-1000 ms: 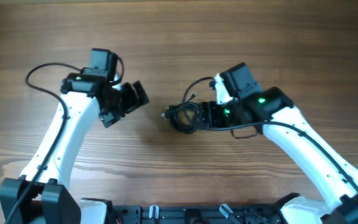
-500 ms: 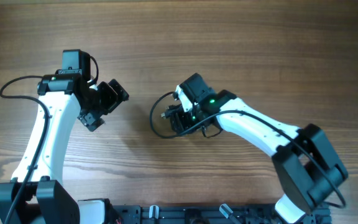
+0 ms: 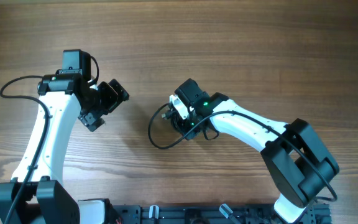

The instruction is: Untangle cables

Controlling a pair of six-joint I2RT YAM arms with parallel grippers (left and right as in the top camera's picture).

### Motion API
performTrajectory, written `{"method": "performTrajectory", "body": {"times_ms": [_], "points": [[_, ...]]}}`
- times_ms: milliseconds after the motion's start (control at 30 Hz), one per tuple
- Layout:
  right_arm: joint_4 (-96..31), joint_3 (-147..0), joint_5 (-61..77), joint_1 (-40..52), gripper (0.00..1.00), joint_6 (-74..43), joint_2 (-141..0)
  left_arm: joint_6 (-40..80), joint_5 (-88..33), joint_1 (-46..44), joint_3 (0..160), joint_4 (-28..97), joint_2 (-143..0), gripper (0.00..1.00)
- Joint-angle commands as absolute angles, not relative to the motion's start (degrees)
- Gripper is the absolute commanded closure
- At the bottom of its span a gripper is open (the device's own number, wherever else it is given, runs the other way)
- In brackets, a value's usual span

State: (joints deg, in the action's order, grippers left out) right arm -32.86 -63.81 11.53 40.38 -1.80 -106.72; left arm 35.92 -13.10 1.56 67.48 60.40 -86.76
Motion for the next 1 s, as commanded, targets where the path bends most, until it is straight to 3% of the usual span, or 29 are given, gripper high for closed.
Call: {"method": "performTrajectory", "body": {"times_ms": [0, 33, 67, 200, 300, 500, 667, 700, 967], "points": [[-33.67, -64.38, 12.03, 40.77, 0.79, -1.04, -107.70, 36.47, -12.53, 1.72, 68.03, 60.34, -87.13, 0.00], [-33.69, -64.38, 12.05, 40.77, 0.84, -1.10, -107.70, 36.47, -12.53, 1.72, 67.70, 60.47, -87.13, 0.00], [-33.65, -64.40, 12.10, 40.77, 0.96, -2.09, -107.70, 36.47, -12.53, 1.72, 66.81, 60.38, -87.13, 0.00], [-33.71, -67.94, 22.98, 40.64, 0.96, -10.24, -106.80, 33.34, -16.10, 1.52, 64.64, 60.01, -87.13, 0.00], [-39.42, -81.28, 27.35, 39.90, 0.96, -19.70, -100.53, 28.67, -25.02, -0.73, 64.64, 59.61, -87.13, 0.00], [-40.40, -86.78, 19.05, 39.90, 0.96, -27.20, -85.52, 24.62, -30.65, -7.07, 64.64, 58.50, -87.13, 0.00], [-26.57, -86.80, 19.03, 38.54, 0.96, -32.40, -76.51, 24.86, -30.59, -7.66, 64.64, 57.36, -87.13, 0.05], [-24.03, -86.80, 19.00, 37.87, 0.96, -33.65, -75.13, 24.86, -30.59, -7.66, 64.64, 57.23, -87.13, 0.00], [-7.14, -86.80, 19.42, 24.99, 0.95, -49.78, -64.12, 24.84, -30.39, -7.66, 64.60, 56.64, -87.13, 0.00]]}}
